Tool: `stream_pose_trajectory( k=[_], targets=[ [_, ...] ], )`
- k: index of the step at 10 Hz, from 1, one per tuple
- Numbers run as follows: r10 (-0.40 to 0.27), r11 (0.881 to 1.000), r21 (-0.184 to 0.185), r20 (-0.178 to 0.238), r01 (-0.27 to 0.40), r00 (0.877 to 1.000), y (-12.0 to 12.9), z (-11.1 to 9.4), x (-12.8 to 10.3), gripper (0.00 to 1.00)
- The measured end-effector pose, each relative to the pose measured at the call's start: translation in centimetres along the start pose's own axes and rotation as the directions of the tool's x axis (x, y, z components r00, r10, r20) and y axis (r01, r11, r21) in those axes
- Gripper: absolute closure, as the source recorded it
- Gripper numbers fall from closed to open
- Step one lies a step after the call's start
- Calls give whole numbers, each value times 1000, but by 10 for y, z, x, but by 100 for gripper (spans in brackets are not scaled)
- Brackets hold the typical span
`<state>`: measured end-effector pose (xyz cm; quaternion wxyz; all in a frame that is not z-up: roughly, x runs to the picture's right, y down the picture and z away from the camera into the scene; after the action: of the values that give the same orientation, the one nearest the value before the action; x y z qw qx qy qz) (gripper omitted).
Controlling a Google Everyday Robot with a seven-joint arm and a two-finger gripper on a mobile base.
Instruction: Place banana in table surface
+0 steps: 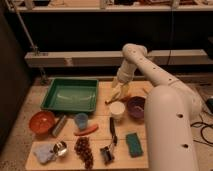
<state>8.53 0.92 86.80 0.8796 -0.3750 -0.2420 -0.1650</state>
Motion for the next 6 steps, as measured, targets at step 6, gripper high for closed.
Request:
stream_pose_trajectory(
  k=[6],
  targets=[
    [-11, 1000, -16, 54, 12, 999, -2, 22, -6, 35]
  ],
)
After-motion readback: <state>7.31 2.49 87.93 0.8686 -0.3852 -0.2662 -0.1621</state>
